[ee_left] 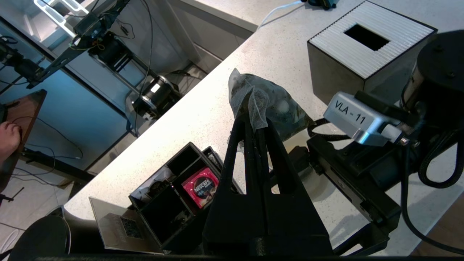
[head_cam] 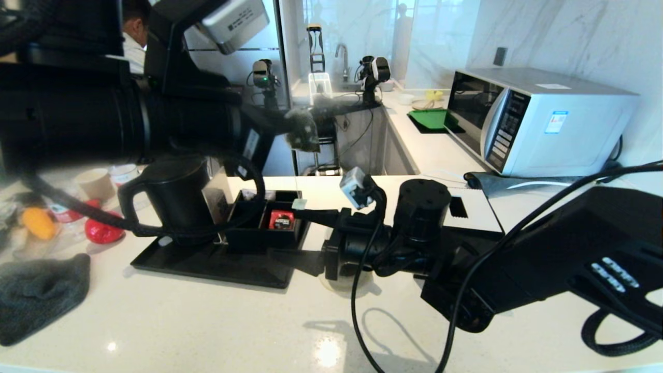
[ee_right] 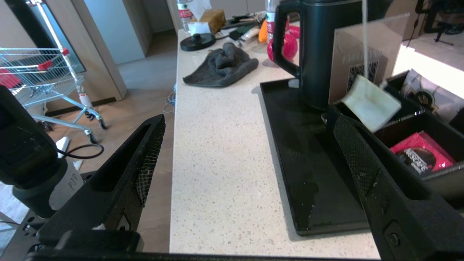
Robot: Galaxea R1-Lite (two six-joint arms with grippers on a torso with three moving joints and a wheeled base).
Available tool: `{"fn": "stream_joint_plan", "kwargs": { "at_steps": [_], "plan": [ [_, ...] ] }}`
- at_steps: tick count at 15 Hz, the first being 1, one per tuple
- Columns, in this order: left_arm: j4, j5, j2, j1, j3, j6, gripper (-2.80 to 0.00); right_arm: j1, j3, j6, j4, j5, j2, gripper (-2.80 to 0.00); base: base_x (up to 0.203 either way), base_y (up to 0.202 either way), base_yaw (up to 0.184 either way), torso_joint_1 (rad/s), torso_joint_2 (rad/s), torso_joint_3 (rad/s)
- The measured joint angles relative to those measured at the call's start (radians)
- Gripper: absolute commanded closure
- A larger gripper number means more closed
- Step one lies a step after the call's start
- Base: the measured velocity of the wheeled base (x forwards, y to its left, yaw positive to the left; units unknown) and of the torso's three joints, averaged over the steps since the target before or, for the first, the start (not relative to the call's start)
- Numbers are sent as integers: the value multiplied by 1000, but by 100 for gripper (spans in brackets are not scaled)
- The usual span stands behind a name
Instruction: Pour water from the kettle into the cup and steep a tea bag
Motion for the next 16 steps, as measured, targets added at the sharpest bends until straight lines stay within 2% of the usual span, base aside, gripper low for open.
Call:
{"fn": "stream_joint_plan", "kwargs": {
  "at_steps": [5, 12, 16],
  "plan": [
    [2, 0, -6, -1, 2, 1, 0, -6, -13, 2, 0, -3, 31, -280, 0, 0, 0, 0, 0, 0],
    [4, 0, -17, 0, 9, 1, 0, -30, -129, 39, 12, -12, 58, -280, 0, 0, 0, 0, 0, 0],
    [5, 0, -17, -2, 10, 1, 0, -41, -141, 39, 7, -13, 58, -280, 0, 0, 0, 0, 0, 0]
  ]
}}
